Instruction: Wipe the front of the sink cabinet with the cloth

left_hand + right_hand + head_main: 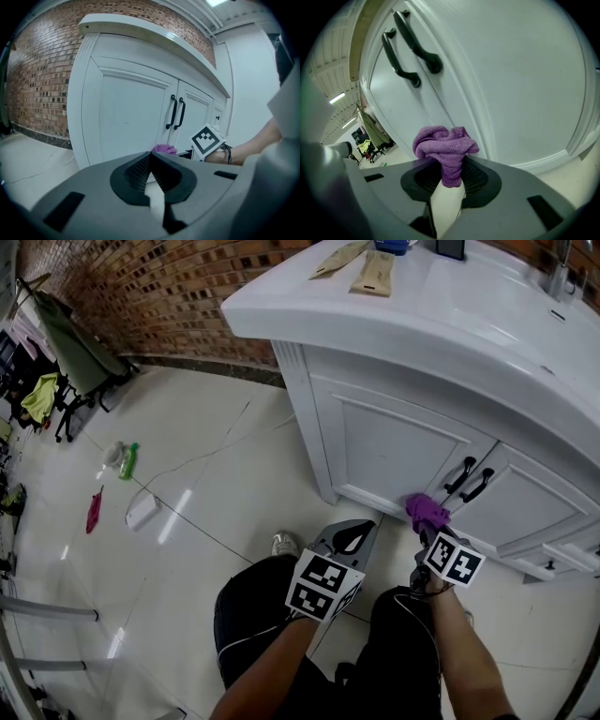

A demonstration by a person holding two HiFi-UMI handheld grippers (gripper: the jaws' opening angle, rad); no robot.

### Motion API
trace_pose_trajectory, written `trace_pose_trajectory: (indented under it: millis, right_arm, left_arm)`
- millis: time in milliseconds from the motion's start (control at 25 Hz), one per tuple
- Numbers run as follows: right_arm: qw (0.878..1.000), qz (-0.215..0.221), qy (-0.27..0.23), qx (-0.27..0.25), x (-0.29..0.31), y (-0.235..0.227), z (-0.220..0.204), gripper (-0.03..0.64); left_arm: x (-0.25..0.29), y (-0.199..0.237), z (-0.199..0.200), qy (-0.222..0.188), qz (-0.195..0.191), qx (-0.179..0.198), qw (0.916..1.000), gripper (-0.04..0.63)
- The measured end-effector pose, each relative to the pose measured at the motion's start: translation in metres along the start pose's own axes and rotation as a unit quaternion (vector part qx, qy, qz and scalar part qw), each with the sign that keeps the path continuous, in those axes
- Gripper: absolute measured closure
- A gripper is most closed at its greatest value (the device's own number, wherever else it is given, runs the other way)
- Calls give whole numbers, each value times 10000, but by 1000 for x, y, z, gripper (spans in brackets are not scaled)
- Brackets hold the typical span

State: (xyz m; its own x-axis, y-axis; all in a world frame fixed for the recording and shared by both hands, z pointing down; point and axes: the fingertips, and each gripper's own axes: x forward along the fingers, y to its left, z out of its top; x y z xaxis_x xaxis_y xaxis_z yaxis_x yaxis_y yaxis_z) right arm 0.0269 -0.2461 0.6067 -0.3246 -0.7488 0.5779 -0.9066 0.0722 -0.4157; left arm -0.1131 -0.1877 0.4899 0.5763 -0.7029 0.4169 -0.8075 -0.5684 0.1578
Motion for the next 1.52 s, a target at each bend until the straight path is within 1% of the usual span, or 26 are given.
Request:
trace_pose_trajectory:
  millis: [160,400,640,760,880,1000,1200,1360,1520]
  right_arm:
    - [9989,286,99,-353,17,30,-9,502]
    - [9949,757,491,-451,67,89,-36,502]
    - [9851,1337,782,-745,119,158,-51,502]
    - [9820,1442,892,-833,142,174,-60,502]
    - [9836,1305,987,-762,162,174,-70,502]
    - [9870,1154,887,-683,167,165,-67,502]
    - [9935,802,746,-297,146,128,-64,502]
    - [9960,536,653,-274,126,94,-57,502]
    - [9981,237,569,-65,104,61,-54,502]
  left_arm:
    - [4,15,-8,-5,109,-174,9998,592]
    - [-5,54,-19,-27,382,-468,9982,592]
    - [-16,79,-27,-81,504,-657,9965,592]
    - [-22,84,-32,-70,549,-692,9961,592]
    - [-27,89,-37,-65,584,-726,9956,592]
    - [-24,89,-37,-75,540,-662,9963,592]
    - [-21,80,-32,-62,470,-602,9971,592]
    - [-18,66,-27,-39,401,-491,9980,592]
    - [-10,55,-20,-99,334,-447,9984,592]
